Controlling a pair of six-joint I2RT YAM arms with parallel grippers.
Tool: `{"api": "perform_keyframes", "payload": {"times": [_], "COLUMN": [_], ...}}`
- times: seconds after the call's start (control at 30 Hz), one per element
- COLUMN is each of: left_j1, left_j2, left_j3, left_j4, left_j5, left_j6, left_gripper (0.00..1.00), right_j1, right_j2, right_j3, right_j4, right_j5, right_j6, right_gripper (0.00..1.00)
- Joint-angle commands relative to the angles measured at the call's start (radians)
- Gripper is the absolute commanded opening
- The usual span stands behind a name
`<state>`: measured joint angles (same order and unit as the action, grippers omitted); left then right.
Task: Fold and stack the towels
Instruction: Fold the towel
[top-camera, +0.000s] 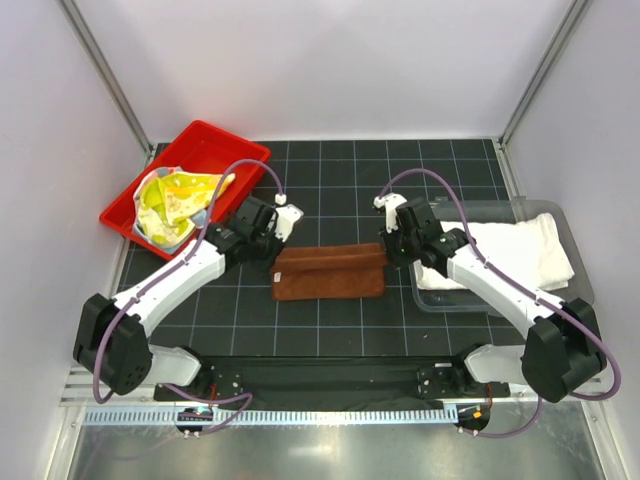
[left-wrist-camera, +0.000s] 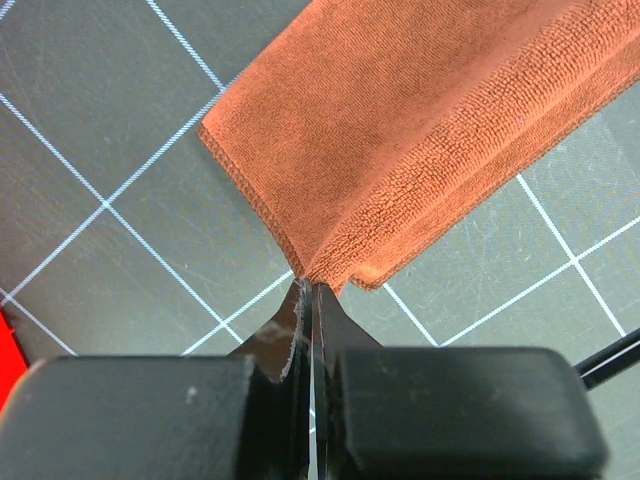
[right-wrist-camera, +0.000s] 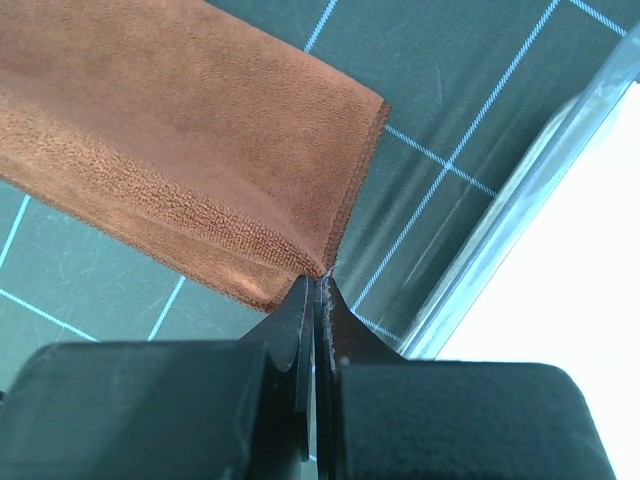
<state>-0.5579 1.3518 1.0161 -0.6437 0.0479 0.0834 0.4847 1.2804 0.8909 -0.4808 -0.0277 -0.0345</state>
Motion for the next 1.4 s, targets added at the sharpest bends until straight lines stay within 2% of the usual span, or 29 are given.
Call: {"api": "perform_keyframes", "payload": {"times": [0.0, 0.3, 0.4, 0.57, 0.67, 0.77, 0.83, 0.87, 0.93, 1.0, 1.07, 1.17, 1.27, 1.37], "left_j1": [-0.019, -0.076, -0.083, -0.102, -0.119, -0.132, -0.135, -0.135, -0.135, -0.135, -0.135, -0.135, -0.128, -0.102], "left_j2": [-0.017, 0.027, 0.03, 0.059, 0.079, 0.09, 0.083, 0.067, 0.043, 0.009, -0.002, 0.021, 0.069, 0.136], "left_j3": [-0.016, -0.037, -0.04, -0.04, -0.042, -0.028, -0.024, -0.022, -0.01, 0.005, 0.035, 0.052, 0.042, 0.041], "left_j4": [0.01, -0.014, -0.031, -0.047, -0.054, -0.071, -0.086, -0.091, -0.102, -0.099, -0.08, -0.022, 0.018, 0.024], "left_j5": [-0.029, -0.039, -0.075, -0.091, -0.114, -0.131, -0.151, -0.161, -0.196, -0.244, -0.229, -0.157, -0.161, -0.151], "left_j6": [-0.019, -0.028, -0.031, -0.046, -0.062, -0.079, -0.077, -0.111, -0.12, -0.158, -0.206, -0.267, -0.341, -0.382], "left_gripper": [0.0, 0.0, 0.0, 0.0, 0.03, 0.15, 0.23, 0.24, 0.27, 0.32, 0.36, 0.36, 0.36, 0.36], "right_j1": [0.023, 0.06, 0.063, 0.064, 0.065, 0.066, 0.065, 0.066, 0.066, 0.066, 0.068, 0.095, 0.101, 0.103], "right_j2": [-0.024, 0.023, 0.051, 0.083, 0.08, 0.08, 0.071, 0.057, 0.048, 0.042, 0.048, 0.102, 0.152, 0.191], "right_j3": [-0.016, -0.007, -0.001, 0.005, 0.009, 0.028, 0.036, 0.046, 0.069, 0.101, 0.112, 0.117, 0.103, 0.07], "right_j4": [0.002, -0.051, -0.05, -0.073, -0.093, -0.129, -0.154, -0.175, -0.22, -0.232, -0.205, -0.151, -0.13, -0.11], "right_j5": [0.052, 0.066, -0.009, -0.014, -0.029, -0.041, -0.057, -0.066, -0.075, -0.075, -0.075, -0.028, 0.081, 0.124], "right_j6": [0.033, 0.077, 0.117, 0.173, 0.2, 0.22, 0.22, 0.22, 0.232, 0.245, 0.294, 0.359, 0.395, 0.427], "right_gripper": [0.01, 0.01, 0.02, 0.02, 0.08, 0.27, 0.31, 0.37, 0.42, 0.43, 0.4, 0.35, 0.32, 0.29]}}
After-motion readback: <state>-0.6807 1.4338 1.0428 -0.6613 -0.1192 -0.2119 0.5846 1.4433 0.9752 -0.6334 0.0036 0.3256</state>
